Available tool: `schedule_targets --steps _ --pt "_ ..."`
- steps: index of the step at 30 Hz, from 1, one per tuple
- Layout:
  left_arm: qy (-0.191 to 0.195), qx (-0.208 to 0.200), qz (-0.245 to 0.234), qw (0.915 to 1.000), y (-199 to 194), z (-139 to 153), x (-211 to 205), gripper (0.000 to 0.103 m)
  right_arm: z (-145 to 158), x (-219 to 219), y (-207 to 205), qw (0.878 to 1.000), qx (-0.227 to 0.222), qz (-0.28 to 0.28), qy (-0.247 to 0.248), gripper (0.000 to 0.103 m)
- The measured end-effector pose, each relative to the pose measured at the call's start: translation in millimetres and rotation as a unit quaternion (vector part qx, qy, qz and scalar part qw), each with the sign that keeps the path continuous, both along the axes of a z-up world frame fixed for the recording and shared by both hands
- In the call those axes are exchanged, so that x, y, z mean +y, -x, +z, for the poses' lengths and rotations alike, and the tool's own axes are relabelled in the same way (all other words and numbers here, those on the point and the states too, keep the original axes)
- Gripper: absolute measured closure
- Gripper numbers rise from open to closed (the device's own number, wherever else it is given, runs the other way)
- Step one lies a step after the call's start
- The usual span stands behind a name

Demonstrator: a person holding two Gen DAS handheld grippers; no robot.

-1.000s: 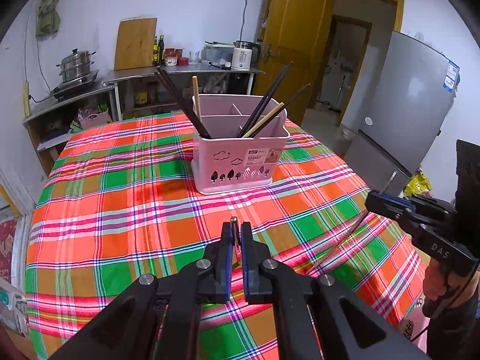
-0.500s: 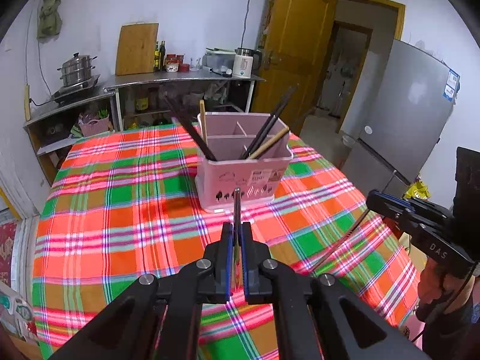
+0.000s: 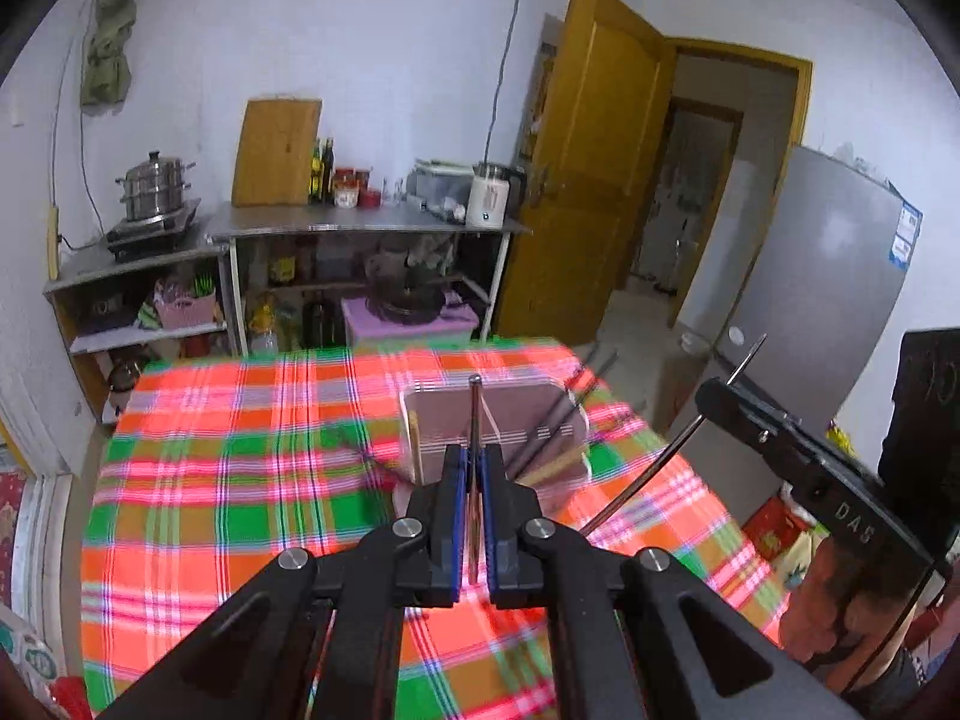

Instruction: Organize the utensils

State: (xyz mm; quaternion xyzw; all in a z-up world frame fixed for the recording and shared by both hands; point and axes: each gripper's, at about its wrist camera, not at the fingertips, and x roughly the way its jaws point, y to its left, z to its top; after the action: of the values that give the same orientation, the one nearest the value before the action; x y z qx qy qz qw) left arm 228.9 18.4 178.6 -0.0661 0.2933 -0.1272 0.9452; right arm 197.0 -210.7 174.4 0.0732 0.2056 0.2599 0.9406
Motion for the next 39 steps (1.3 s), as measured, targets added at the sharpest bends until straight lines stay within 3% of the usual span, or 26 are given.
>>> schedule_targets --steps 12,16,27,39 --pt "0.006 -0.029 0.005 0.9996 -44 24 -3 0.098 15 8 -50 0.999 -0.023 -0.017 -0.044 0.098" --pt "0.008 -0.02 0.003 0.9998 -61 12 -4 0.098 9 15 -60 0.999 -0.03 -0.022 -0.034 0.098" --pt "-0.001 0.023 -0.002 0.9997 -82 -30 -6 0.098 -25 29 -74 1.0 0.004 -0.011 -0.002 0.098" --pt "0.001 0.003 0.006 1.0 -68 -24 -1 0.097 -29 26 -69 1.0 0.014 -0.01 0.008 0.089"
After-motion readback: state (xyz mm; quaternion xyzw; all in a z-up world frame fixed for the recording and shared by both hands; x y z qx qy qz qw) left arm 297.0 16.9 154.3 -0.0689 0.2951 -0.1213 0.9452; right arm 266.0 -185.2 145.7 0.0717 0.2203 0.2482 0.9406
